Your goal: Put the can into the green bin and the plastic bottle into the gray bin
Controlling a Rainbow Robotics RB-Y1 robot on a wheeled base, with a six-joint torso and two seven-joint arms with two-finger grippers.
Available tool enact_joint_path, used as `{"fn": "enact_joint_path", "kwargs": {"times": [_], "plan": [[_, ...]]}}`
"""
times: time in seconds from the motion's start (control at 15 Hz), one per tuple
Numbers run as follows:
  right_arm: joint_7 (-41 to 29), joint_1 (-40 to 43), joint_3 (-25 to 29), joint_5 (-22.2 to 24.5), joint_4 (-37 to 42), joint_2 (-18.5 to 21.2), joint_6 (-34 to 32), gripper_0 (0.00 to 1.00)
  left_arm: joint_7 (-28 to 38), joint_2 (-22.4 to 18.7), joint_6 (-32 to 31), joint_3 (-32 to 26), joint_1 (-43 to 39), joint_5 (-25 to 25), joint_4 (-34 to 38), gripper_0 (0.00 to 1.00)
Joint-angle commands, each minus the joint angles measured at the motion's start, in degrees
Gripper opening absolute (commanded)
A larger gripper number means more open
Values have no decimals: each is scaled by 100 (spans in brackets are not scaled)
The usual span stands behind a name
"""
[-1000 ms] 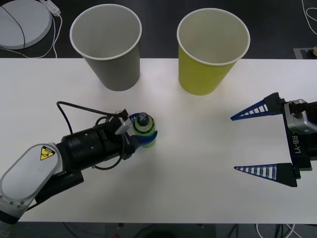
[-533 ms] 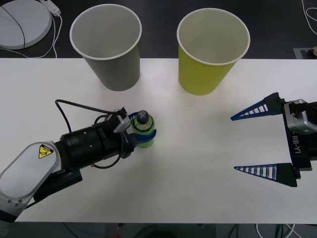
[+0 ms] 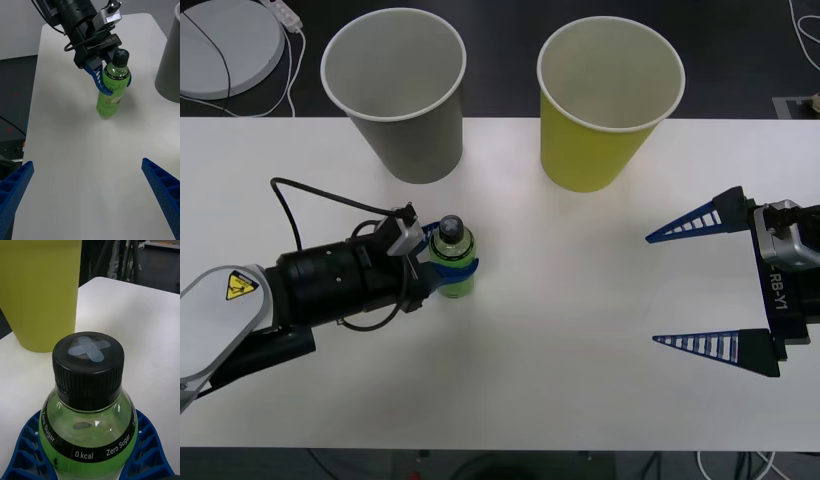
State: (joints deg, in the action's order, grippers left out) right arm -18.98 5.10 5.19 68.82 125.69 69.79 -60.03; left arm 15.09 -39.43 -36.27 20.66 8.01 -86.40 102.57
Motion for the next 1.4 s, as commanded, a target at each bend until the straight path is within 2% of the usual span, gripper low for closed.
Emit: {"fn": "enact_joint_path", "kwargs": {"times": [0.07,0.33,0.67,0.8,1.13,1.4], "plan": [[0,0,0,0,0,0,0,100,503,-285,-3,0,43,-88,167,0],[0,0,0,0,0,0,0,100,1734,-628,-3,-53,43,-861,676,0],[0,0,0,0,0,0,0,100,2833,-1023,-3,-203,43,-1239,1045,0],[0,0,0,0,0,0,0,100,3509,-1137,-3,-247,43,-1494,1239,0],[0,0,0,0,0,0,0,100,5197,-1190,-3,-378,34,-2698,1599,0],[0,0,0,0,0,0,0,100,6164,-1216,-153,-572,-248,-3577,2039,0]]}}
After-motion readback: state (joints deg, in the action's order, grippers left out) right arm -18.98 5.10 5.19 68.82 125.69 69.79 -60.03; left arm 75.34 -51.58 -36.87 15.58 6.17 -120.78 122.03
